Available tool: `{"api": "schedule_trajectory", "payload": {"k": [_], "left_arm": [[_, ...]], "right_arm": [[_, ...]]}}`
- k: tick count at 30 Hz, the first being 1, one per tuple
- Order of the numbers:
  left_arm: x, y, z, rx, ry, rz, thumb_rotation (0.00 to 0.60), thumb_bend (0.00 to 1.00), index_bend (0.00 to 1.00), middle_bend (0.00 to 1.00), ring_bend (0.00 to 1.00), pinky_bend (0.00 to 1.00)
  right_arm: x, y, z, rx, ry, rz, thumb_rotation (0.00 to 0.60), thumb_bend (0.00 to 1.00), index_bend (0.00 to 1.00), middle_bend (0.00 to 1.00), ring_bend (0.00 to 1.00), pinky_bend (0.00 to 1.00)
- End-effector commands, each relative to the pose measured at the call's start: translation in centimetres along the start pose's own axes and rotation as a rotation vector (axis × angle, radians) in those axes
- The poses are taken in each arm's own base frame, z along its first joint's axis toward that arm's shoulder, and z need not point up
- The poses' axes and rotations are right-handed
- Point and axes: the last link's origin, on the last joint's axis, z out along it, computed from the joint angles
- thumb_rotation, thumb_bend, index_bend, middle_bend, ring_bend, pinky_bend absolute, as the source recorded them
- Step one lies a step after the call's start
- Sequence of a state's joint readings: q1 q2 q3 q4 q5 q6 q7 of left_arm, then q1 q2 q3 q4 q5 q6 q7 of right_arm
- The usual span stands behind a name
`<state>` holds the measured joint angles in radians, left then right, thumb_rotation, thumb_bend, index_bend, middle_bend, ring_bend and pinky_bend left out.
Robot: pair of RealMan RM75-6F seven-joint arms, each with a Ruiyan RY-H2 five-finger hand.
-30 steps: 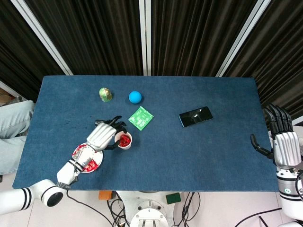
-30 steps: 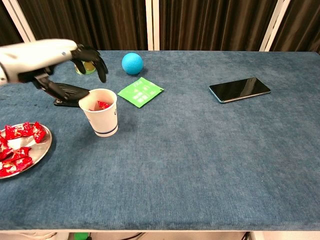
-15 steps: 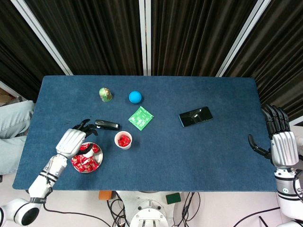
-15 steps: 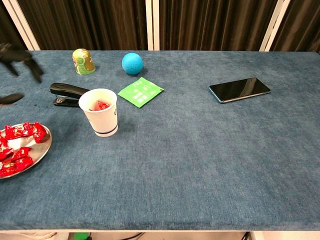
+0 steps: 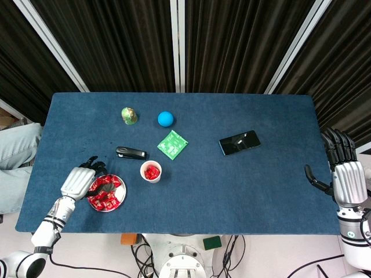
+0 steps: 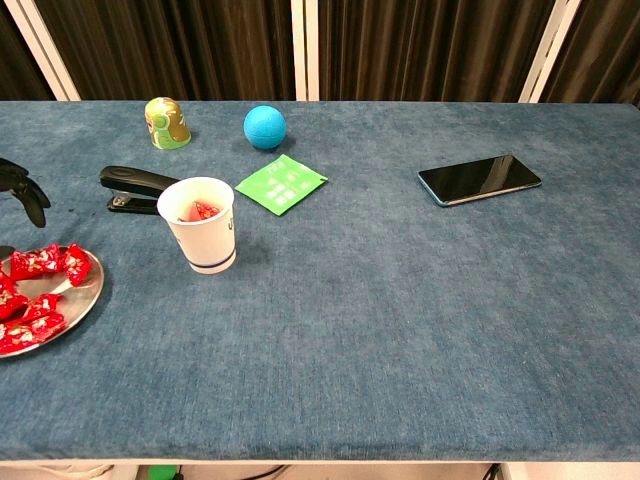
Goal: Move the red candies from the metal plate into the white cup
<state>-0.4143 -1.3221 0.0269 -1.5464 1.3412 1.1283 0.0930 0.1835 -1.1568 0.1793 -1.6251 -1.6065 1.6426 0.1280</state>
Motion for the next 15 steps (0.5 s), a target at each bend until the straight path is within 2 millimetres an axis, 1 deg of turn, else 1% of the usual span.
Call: {"api": "schedule_trajectory", "payload": {"k": [1,7,15], "left_arm": [[-0.8,-0.1,0.3,0.002,-0.002,0.0,0.6,0.35,0.39,0.24,0.07,0.27],[-2.0,-0.2,0.8,0.006,-0.016,0.019,0.6,0.35,0.39,0.24,0.07,0.27],[-2.3,-0.3,1.3,0.008,-0.013,0.043,0.6,0.35,0.39,0.24,0.07,0.27]], "right_arm": [[0.0,0.0,0.0,0.001,-0.001,-0.001,0.6,0.37,0.0,0.0,0.0,0.0],[0.1,-0.1,-0.1,0.002,0.002,-0.003,0.6,0.37,0.0,0.0,0.0,0.0],[0.1,-0.1,-0.1,0.001,0.003,-0.003,0.6,0.37,0.0,0.0,0.0,0.0]]}}
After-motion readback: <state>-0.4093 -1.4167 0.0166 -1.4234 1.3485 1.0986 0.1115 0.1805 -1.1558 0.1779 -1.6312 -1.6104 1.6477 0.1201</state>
